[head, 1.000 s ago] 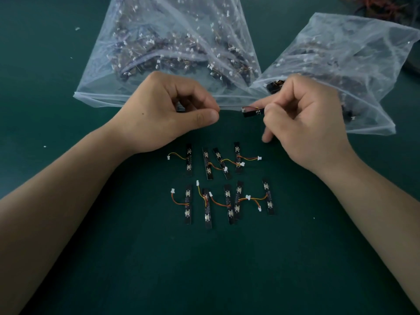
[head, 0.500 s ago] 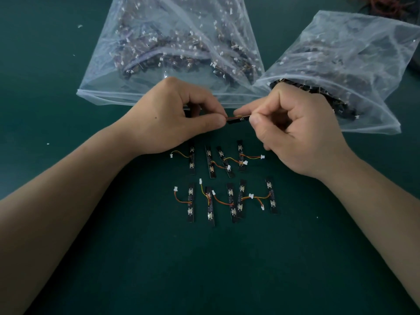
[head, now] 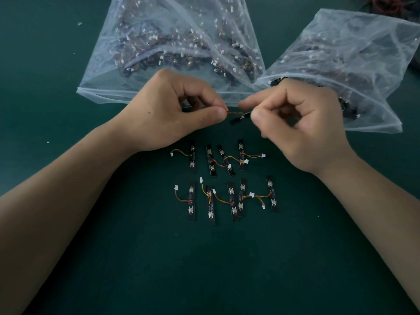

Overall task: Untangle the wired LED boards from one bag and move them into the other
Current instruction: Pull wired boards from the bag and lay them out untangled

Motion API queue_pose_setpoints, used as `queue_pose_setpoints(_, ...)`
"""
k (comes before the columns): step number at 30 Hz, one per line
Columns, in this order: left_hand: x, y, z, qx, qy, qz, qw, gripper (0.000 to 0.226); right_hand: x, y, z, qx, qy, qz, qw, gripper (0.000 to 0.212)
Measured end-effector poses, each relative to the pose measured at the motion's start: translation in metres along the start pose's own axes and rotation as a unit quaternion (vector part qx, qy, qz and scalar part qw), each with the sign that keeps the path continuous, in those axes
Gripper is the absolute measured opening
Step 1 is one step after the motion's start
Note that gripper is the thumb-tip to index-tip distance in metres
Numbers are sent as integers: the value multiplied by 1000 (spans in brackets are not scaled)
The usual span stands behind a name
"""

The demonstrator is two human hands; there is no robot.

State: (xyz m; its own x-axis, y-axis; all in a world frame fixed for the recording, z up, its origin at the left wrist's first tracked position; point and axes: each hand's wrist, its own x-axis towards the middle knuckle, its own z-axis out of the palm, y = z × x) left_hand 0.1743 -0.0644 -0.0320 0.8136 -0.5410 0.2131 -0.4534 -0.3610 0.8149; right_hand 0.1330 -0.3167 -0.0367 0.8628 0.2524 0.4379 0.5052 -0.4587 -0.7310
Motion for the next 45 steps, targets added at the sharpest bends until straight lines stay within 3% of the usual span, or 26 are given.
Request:
queue_pose_setpoints(3,0,1,-1,-20,3,7,1000,3,3,2,-5,87,-69,41,993,31)
queue_pose_setpoints(5,0,0,-1,-23,8,23,999,4,4,3,-7,96,-125,65,985,44)
queue_pose_setpoints(7,0,0,0,-11,12,42,999,9,4,3,-8,89,-150,69,982,44)
queue_pose_setpoints(11,0,0,-1,-8,2,61,998,8,4,0,-7,82,-146,54,984,33)
queue_pose_setpoints(17,-1,-1,0,-8,10,29,999,10,5,3,-7,92,-115,45,988,39)
queue_pose_setpoints(22,0,-5,-4,-59,32,-33,997,21,2,14,-26,-38,-99,53,993,39)
queue_pose_setpoints(30,0,-7,-3,-12,17,-47,999,16,0,12,-27,-126,-138,28,982,27)
queue_pose_setpoints(39,0,-5,-2,-17,16,-44,999,21,-1,11,-28,-112,-126,24,985,9)
queue_pose_setpoints(45,1,-6,-2,-8,20,-44,999,19,4,13,-23,-169,-123,38,977,21)
